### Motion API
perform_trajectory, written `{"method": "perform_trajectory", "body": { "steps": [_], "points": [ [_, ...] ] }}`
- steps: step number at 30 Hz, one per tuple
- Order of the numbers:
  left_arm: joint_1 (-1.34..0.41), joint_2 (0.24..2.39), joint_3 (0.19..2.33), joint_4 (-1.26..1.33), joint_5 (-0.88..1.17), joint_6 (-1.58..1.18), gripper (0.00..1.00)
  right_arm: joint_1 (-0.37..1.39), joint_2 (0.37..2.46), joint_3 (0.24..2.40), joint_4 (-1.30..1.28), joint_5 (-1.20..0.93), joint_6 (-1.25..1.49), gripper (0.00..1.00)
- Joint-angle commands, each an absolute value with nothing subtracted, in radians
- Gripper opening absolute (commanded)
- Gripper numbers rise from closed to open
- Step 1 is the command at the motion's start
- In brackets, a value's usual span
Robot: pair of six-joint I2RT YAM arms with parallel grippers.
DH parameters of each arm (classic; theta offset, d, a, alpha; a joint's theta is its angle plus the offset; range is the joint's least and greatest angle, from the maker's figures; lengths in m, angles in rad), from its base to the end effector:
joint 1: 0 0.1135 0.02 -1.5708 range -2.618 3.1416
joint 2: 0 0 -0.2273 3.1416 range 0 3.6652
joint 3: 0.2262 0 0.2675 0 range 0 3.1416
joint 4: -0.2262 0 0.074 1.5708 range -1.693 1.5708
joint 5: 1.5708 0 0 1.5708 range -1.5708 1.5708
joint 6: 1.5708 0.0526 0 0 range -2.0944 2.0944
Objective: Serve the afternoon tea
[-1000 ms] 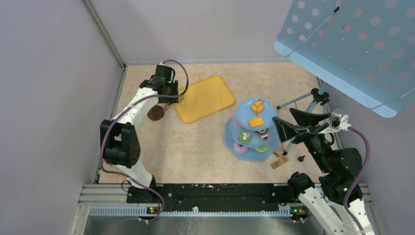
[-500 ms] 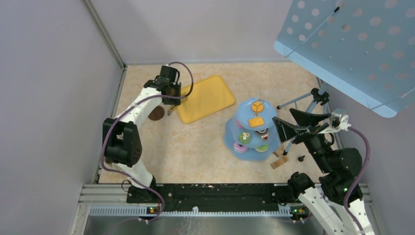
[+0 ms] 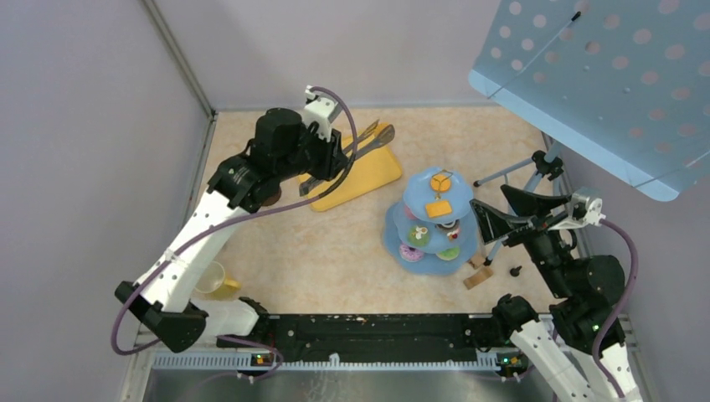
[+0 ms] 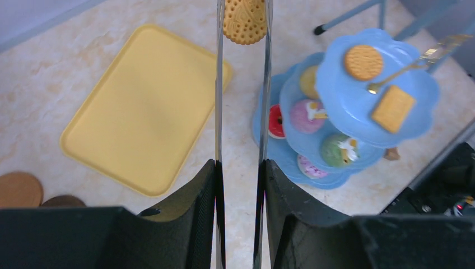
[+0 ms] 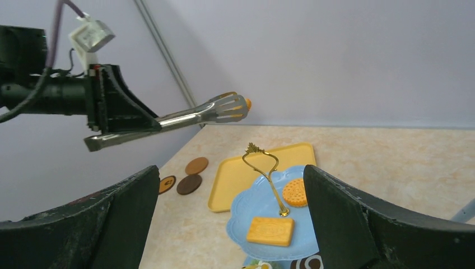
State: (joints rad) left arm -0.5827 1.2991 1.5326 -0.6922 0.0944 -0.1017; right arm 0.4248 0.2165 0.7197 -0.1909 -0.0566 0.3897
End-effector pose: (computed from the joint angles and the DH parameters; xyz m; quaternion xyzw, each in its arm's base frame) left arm 0.2578 -0.1758 0.3952 0.2263 0.8180 -0.2147 0.4832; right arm 0.1061 0.0513 0.3795 -0.0332 0.5878 0.3354 0.7355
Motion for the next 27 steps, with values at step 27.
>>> {"method": "perform_trajectory", "body": {
  "steps": [27],
  "points": [
    [-0.808,1.252,1.449,-0.694,0.261,-0.112,0.44,0.418,0.204,0.755,-0.182,-0.057,0.392,0.97]
  ]
}}
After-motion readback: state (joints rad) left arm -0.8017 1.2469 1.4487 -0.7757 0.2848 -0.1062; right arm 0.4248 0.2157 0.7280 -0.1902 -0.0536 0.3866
